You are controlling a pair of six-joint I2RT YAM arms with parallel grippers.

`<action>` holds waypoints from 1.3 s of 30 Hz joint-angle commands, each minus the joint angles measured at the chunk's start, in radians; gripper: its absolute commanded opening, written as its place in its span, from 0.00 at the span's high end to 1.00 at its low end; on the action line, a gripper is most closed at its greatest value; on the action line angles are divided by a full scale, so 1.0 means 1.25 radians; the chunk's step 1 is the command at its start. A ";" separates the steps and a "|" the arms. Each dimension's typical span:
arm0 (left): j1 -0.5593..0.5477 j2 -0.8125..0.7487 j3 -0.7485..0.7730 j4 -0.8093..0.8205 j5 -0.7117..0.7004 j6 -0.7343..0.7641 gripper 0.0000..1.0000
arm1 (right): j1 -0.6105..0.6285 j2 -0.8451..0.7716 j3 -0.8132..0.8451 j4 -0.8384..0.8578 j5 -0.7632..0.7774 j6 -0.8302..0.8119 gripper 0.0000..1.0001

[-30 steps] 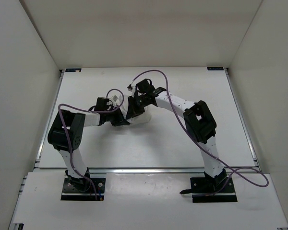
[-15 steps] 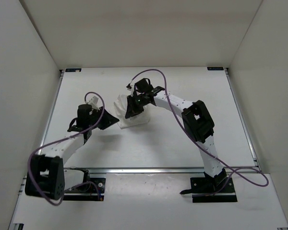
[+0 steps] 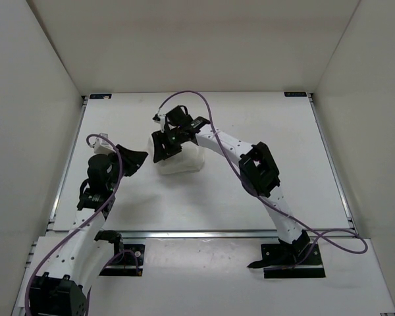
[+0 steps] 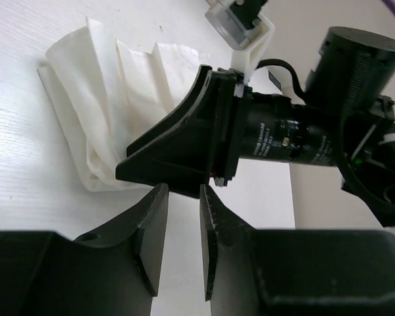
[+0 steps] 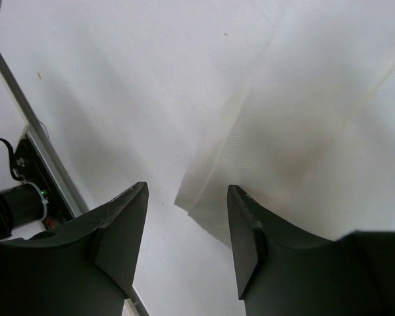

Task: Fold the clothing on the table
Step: Fold the skirt

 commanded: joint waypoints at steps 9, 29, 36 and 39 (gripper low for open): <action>0.003 -0.035 0.041 -0.035 -0.006 -0.027 0.63 | -0.079 -0.375 -0.460 0.427 -0.064 0.072 0.49; -0.014 -0.051 0.085 0.022 0.125 -0.086 0.55 | -0.159 -0.125 -0.400 0.368 -0.138 0.335 0.54; -0.020 -0.056 0.067 0.030 0.141 -0.098 0.54 | -0.175 -0.182 -0.426 0.461 -0.227 0.345 0.52; -0.019 -0.050 0.067 0.022 0.160 -0.084 0.54 | -0.187 -0.309 -0.506 0.558 -0.230 0.348 0.51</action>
